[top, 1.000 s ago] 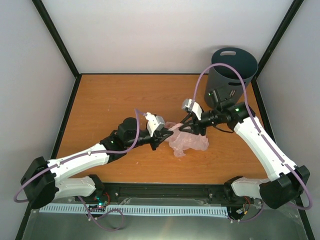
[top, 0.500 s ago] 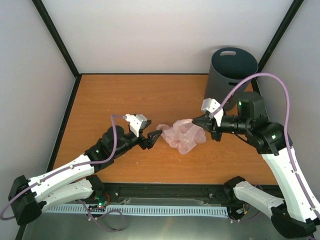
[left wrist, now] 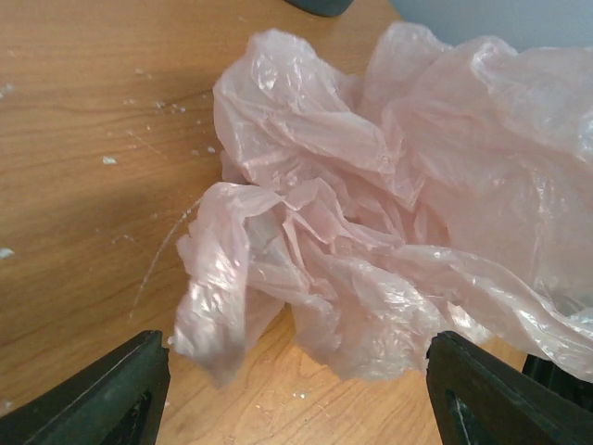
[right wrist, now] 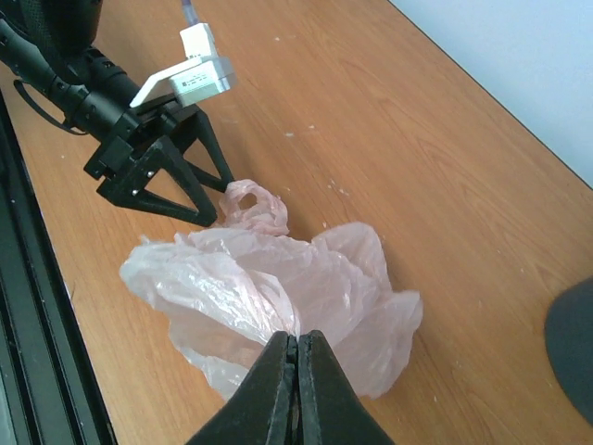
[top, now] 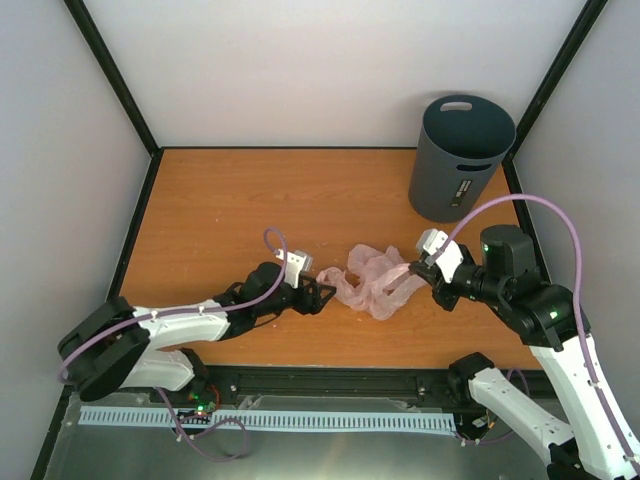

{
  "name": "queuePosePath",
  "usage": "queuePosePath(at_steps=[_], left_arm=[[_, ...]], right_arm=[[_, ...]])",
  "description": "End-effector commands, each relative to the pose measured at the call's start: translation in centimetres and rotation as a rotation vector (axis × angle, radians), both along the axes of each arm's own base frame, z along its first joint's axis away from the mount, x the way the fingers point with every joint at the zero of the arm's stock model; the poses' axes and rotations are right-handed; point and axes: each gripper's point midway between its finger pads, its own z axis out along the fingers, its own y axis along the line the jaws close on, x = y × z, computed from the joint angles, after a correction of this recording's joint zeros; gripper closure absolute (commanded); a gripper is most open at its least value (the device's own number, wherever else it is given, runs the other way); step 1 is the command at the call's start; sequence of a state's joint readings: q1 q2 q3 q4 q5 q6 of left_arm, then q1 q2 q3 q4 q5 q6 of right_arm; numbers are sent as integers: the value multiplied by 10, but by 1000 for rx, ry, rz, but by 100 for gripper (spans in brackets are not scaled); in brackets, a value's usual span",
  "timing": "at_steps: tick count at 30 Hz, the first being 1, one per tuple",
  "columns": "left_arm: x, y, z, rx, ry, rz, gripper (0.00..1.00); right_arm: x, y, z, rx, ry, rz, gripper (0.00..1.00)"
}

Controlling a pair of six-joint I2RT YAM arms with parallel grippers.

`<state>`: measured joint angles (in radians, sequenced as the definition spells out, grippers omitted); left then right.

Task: Put the trash bags into the trash bin

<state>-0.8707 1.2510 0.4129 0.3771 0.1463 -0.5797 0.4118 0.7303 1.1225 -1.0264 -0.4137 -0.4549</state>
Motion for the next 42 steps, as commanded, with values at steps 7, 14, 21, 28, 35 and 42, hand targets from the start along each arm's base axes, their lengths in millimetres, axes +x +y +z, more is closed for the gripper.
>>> queuePosePath(at_steps=[7, 14, 21, 28, 35, 42], left_arm=[[24, -20, -2, -145, 39, 34, 28], [18, -34, -16, -178, 105, -47, 46], [32, -24, -16, -144, 57, 19, 55], [50, -31, -14, -126, 34, 25, 69], [56, -32, -22, -115, 55, 57, 98], [54, -14, 4, -34, 57, 104, 99]], right_arm=[[2, -10, -9, -23, 23, -59, 97], [4, -10, -10, -24, 23, -62, 97], [10, -4, -15, -12, 47, -51, 97], [10, -4, -14, -5, 45, -55, 97], [23, -5, -21, -19, 65, -103, 97], [79, -23, -40, -90, 30, -327, 97]])
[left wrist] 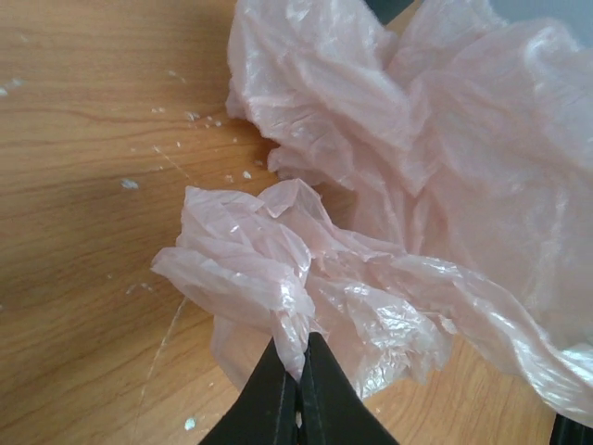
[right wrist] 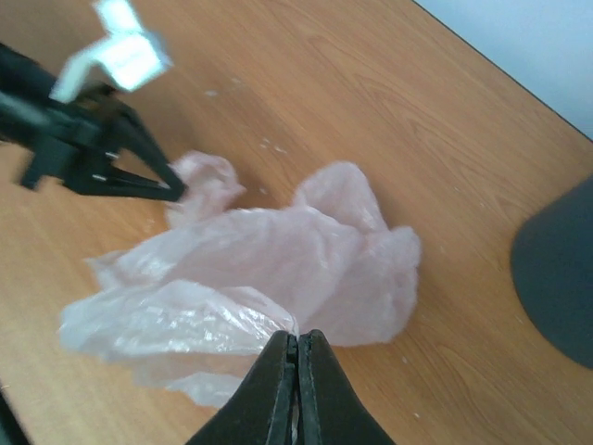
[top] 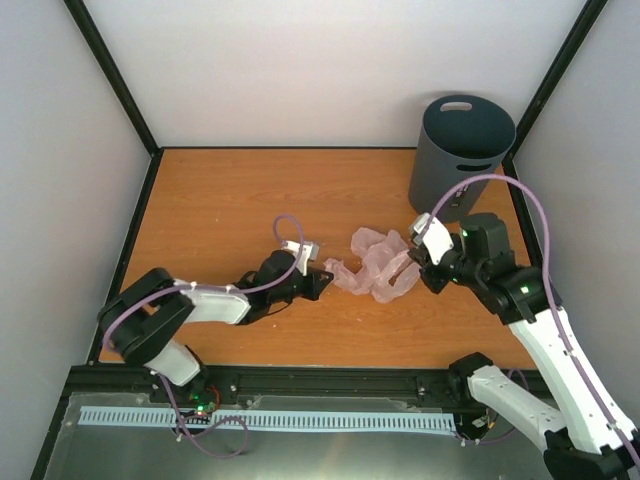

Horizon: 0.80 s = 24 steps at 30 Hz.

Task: Put the trash bags into the trash bin

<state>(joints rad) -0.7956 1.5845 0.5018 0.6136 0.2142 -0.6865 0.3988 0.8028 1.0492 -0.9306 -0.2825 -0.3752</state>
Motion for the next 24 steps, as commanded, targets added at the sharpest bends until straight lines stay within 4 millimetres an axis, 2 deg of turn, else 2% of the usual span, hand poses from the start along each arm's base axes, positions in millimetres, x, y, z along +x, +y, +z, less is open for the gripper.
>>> queuePosePath(at_steps=[1, 3, 4, 5, 6, 7, 8, 9, 10, 11, 13, 14, 15, 16, 17, 18, 19, 20, 21, 22, 23, 24], left_arm=[[13, 14, 49, 69, -72, 61, 99], [24, 26, 88, 124, -158, 110, 99], [32, 34, 113, 148, -209, 147, 99], [41, 42, 147, 156, -271, 190, 99], [50, 50, 181, 170, -333, 231, 99], [56, 57, 230, 158, -416, 272, 99], [57, 62, 279, 135, -498, 296, 99], [51, 68, 344, 60, -599, 314, 99], [39, 73, 392, -7, -679, 311, 99], [23, 79, 429, -74, -741, 299, 99], [-20, 86, 489, -218, -875, 225, 99], [-37, 87, 501, -259, -919, 181, 99], [-43, 85, 498, -264, -924, 160, 99], [-41, 81, 481, -245, -888, 157, 99], [-28, 70, 442, -177, -810, 156, 99], [-10, 55, 382, -69, -695, 145, 99], [7, 45, 308, 71, -546, 136, 99], [15, 38, 224, 214, -388, 109, 99], [10, 33, 152, 313, -247, 51, 99], [-3, 29, 103, 358, -137, -22, 99], [-21, 29, 65, 381, -52, -89, 99], [-35, 27, 55, 367, -27, -130, 99]], right_arm=[[49, -14, -12, -66, -28, -182, 97], [70, -14, -9, -96, -34, -208, 97], [82, -13, 0, -102, -53, -214, 97], [97, -12, 14, -103, -81, -221, 97], [113, -11, 38, -91, -127, -230, 97], [128, -12, 67, -62, -180, -242, 97], [141, -14, 105, -16, -243, -256, 97], [145, -17, 164, 63, -342, -265, 97], [143, -18, 202, 121, -403, -259, 97], [133, -16, 243, 184, -478, -236, 97], [98, -12, 304, 286, -629, -167, 97], [78, -13, 324, 321, -699, -134, 97], [52, -17, 339, 348, -774, -117, 97], [42, -21, 336, 364, -808, -120, 97], [41, -22, 320, 368, -806, -130, 97], [55, -18, 278, 343, -731, -133, 97], [77, -13, 218, 295, -606, -140, 97], [97, -8, 150, 230, -466, -147, 97], [111, -6, 71, 149, -295, -149, 97], [109, -4, 7, 72, -144, -126, 97], [100, -3, -43, 27, -18, -92, 97], [87, 1, -64, 19, 45, -49, 97]])
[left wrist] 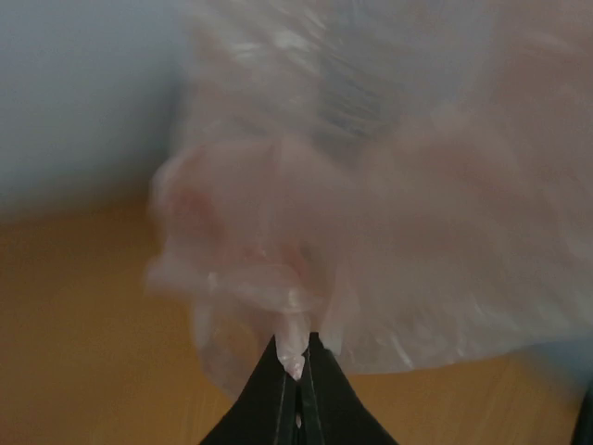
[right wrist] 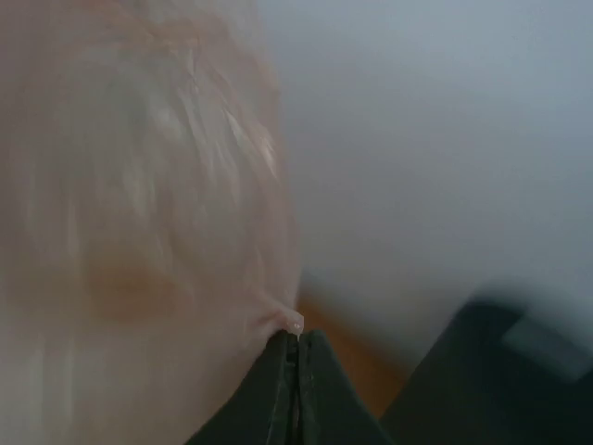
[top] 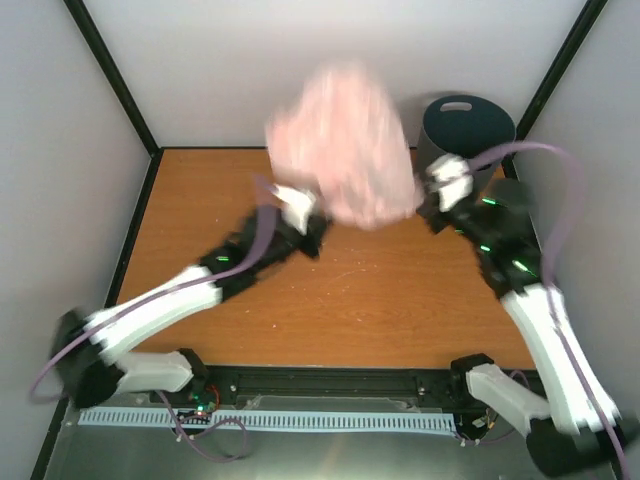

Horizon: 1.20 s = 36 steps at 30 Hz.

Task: Put the trash bags into the trash bin

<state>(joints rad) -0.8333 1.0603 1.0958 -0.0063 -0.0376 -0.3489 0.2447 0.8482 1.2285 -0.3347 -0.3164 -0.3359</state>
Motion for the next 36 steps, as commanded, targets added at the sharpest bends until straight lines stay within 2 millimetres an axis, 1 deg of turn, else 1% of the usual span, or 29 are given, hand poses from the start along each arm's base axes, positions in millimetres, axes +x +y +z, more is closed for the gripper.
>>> queuePosePath(at_steps=[1, 2, 4, 6, 7, 8, 9, 11, 13, 15, 16, 17, 19, 20, 21, 22, 25, 29, 31, 32, 35, 36], left_arm=[[-45, -14, -281, 491, 601, -160, 99], [-50, -11, -270, 462, 567, -161, 99], [-51, -1, -245, 407, 504, -133, 99], [-52, 8, -222, 373, 447, -106, 99], [-51, 12, -216, 367, 422, -93, 99], [-50, 16, -211, 362, 403, -74, 99], [-47, 20, -210, 367, 395, -51, 99], [-43, 24, -214, 383, 391, -19, 99], [-41, 22, -218, 392, 403, -18, 99], [-41, 19, -220, 391, 409, -24, 99], [-40, 19, -221, 390, 409, -24, 99], [-40, 18, -221, 389, 407, -22, 99], [-38, 19, -222, 392, 402, -14, 99], [-37, 19, -222, 394, 401, -10, 99], [-37, 19, -222, 395, 400, -11, 99], [-37, 18, -222, 394, 398, -15, 99], [-37, 14, -222, 393, 391, -30, 99], [-39, 13, -227, 391, 402, -41, 99], [-41, 13, -230, 393, 410, -49, 99], [-40, 10, -226, 376, 398, -54, 99], [-41, 10, -229, 378, 400, -60, 99], [-41, 10, -230, 380, 401, -61, 99]], right_arm=[[13, 23, -270, -237, 732, 153, 97], [-2, 29, -265, -229, 709, 216, 97], [-31, 36, -245, -196, 624, 305, 97], [-44, 33, -226, -175, 539, 299, 97], [-50, 30, -218, -180, 500, 289, 97], [-53, 27, -218, -195, 490, 281, 97], [-54, 24, -221, -210, 494, 267, 97], [-53, 20, -235, -238, 533, 242, 97], [-55, 18, -252, -269, 577, 247, 97], [-58, 16, -264, -299, 606, 253, 96], [-59, 15, -267, -315, 610, 254, 91], [-61, 14, -270, -334, 613, 257, 80], [-66, 11, -270, -387, 607, 269, 53], [-70, 9, -270, -417, 604, 280, 34], [-76, 8, -271, -456, 598, 299, 24], [-82, 7, -272, -495, 591, 326, 18], [-105, 7, -278, -588, 577, 426, 8], [-120, 5, -288, -673, 574, 515, 5], [-118, 4, -293, -699, 585, 525, 5], [-114, 3, -295, -708, 593, 515, 5], [-98, 1, -299, -721, 594, 480, 5], [-90, 2, -299, -717, 583, 458, 5]])
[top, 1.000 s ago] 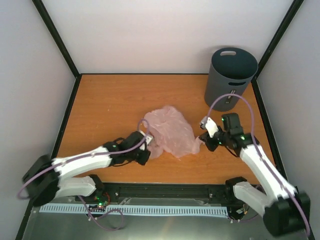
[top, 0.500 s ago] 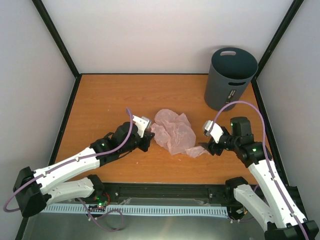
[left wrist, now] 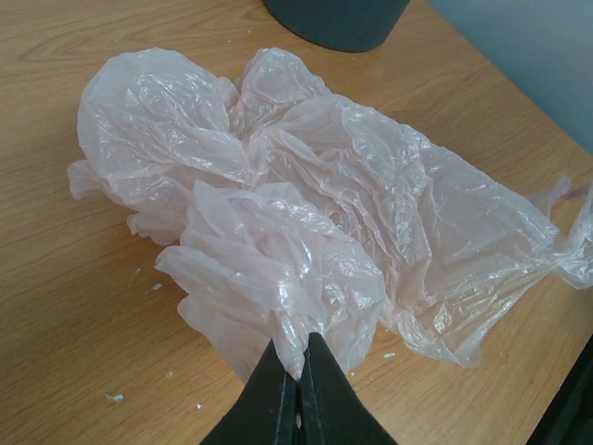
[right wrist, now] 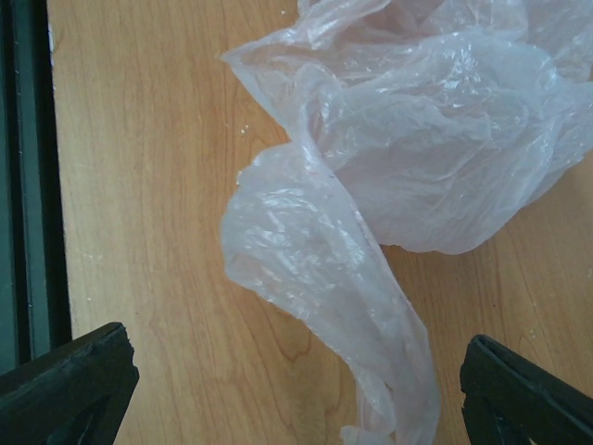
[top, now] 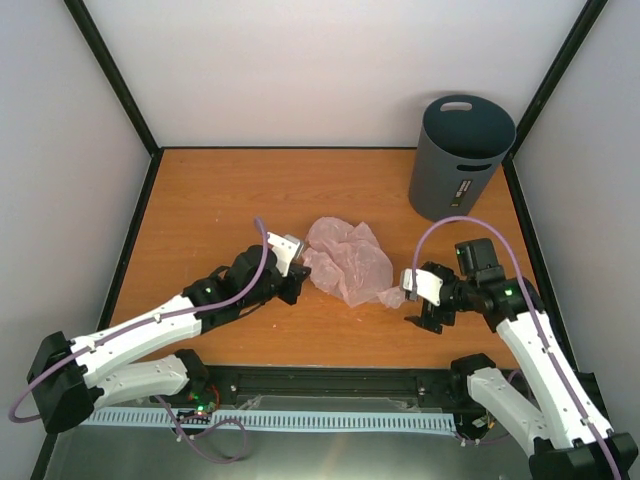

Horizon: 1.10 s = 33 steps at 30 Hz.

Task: Put the trash bags into the trash bin

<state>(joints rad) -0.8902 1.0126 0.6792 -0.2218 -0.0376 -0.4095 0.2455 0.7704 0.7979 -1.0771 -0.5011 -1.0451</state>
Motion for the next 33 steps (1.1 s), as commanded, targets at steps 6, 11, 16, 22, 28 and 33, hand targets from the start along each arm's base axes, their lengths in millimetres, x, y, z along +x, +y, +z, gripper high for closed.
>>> queuePosePath(at_steps=[6, 11, 16, 22, 28, 33], left_arm=[[-1, -8, 0, -6, -16, -35, 99], [-4, -4, -13, 18, 10, -39, 99], [-16, 10, -34, 20, 101, 7, 99], [-35, 29, -61, -18, 214, 68, 99], [-40, 37, -84, -3, 282, 118, 99], [-36, 24, -85, -22, 265, 77, 66]], right_arm=[[46, 6, -10, -26, -1, -27, 9], [47, 17, -20, 37, 103, -42, 27], [56, 12, -30, 82, 196, -180, 96], [104, -35, -27, 188, 174, -592, 97], [117, -52, -42, 174, 206, -724, 97], [111, -47, -46, 176, 218, -686, 97]])
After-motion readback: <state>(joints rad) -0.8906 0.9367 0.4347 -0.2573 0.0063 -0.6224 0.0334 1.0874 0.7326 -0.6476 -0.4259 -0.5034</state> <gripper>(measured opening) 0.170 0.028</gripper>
